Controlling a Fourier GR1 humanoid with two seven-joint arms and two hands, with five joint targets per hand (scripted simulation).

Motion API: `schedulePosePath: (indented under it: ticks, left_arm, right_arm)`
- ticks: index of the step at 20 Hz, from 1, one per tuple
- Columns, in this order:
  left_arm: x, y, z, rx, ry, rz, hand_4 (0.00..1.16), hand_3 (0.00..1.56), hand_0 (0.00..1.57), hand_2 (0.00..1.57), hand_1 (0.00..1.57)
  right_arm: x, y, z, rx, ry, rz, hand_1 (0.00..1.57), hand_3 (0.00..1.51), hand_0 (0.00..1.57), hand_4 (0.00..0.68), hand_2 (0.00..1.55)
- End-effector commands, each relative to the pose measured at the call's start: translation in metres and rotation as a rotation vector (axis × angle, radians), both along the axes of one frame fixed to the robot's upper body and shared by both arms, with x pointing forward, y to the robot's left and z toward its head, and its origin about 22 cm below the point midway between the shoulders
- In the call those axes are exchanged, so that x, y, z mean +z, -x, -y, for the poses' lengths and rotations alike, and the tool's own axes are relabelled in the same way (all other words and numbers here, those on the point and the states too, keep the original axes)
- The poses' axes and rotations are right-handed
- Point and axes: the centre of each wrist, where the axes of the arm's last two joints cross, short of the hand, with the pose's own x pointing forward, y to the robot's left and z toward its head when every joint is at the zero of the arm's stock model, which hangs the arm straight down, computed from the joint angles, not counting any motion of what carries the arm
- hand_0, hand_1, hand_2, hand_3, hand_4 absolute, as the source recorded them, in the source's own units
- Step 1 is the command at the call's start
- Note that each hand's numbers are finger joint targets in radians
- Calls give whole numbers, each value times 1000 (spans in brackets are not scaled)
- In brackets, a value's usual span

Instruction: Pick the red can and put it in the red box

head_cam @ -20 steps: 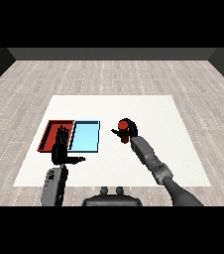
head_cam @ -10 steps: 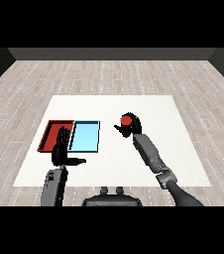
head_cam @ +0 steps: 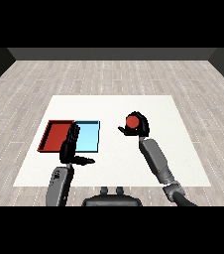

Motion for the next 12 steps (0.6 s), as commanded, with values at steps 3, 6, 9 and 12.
schedulePosePath:
  ticks: [3, 6, 9, 12]
  left_arm:
    - [5, -5, 26, -42, -55, -42, 0, 0, 0, 0, 0]
    - [-10, 0, 49, -50, -96, -66, 0, 0, 0, 0, 0]
    - [9, -26, 41, -51, -85, -95, 0, 0, 0, 0, 0]
    - [-8, -25, 80, -64, -115, -110, 0, 0, 0, 0, 0]
  right_arm:
    - [21, 42, -45, 4, -19, 43, 1440, 1382, 1440, 628, 1405]
    - [16, 46, -48, 20, -19, 47, 1438, 1381, 1438, 622, 1410]
    - [25, 67, -45, 20, -28, 94, 1421, 1395, 1421, 627, 1410]
    - [8, 54, -49, 8, -26, 82, 1436, 1397, 1436, 632, 1427]
